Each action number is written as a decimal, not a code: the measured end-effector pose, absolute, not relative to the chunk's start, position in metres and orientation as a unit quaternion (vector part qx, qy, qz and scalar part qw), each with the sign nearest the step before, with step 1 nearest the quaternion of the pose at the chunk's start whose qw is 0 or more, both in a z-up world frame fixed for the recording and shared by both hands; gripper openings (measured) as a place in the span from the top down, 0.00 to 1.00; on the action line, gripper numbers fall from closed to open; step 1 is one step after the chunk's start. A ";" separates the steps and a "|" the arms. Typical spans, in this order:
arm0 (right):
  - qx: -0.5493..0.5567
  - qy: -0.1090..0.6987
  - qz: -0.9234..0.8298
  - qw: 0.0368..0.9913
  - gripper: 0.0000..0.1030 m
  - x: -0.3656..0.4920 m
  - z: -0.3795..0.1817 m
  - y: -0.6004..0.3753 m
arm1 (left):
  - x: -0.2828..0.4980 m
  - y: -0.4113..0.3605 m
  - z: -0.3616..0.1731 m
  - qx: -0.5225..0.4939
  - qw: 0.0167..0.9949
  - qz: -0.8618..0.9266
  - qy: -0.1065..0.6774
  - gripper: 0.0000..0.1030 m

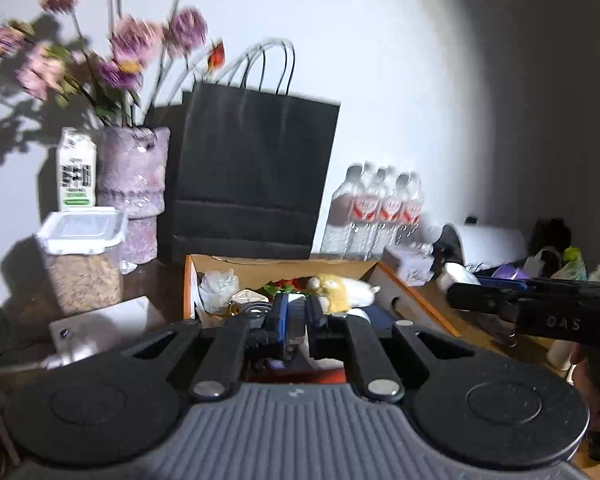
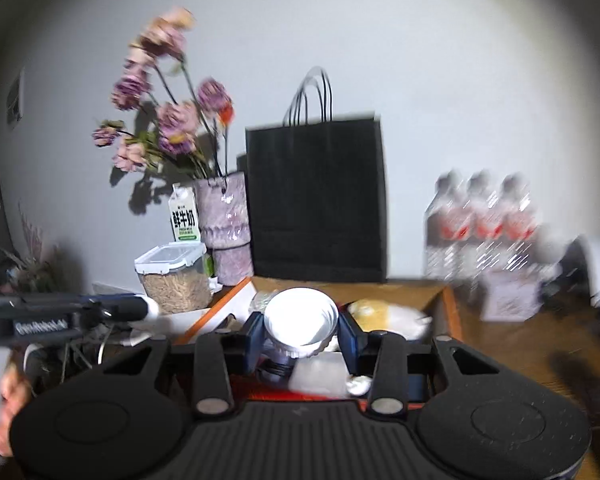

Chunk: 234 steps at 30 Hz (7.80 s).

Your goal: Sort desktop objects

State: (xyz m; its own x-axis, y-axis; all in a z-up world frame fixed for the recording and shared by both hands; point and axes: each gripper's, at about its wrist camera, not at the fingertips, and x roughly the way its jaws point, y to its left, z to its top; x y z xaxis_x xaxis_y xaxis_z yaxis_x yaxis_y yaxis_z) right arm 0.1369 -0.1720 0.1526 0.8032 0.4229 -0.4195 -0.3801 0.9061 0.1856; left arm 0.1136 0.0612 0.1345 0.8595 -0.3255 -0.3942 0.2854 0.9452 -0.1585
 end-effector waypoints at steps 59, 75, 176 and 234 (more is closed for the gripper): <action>-0.027 0.258 0.104 0.960 0.16 -0.075 0.037 -0.204 | -0.068 0.041 0.022 -0.084 0.948 -0.049 0.303 0.00; -0.018 0.317 0.124 0.940 0.26 0.101 0.035 -0.194 | 0.065 0.011 0.029 -0.012 0.951 -0.116 0.288 0.11; 0.028 0.357 0.034 0.933 0.10 0.187 0.134 -0.194 | 0.203 0.026 0.119 -0.070 0.922 -0.021 0.380 0.00; -0.008 0.347 0.051 0.937 0.00 0.032 0.009 -0.169 | 0.025 0.011 -0.004 0.003 0.938 0.001 0.346 0.00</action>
State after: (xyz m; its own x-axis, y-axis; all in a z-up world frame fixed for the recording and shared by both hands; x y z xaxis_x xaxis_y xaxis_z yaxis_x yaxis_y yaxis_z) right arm 0.0320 -0.1693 0.0087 0.7544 0.0890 -0.6504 -0.1003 0.9948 0.0198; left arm 0.0246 0.0114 -0.0042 0.7601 0.0034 -0.6498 0.0009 1.0000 0.0063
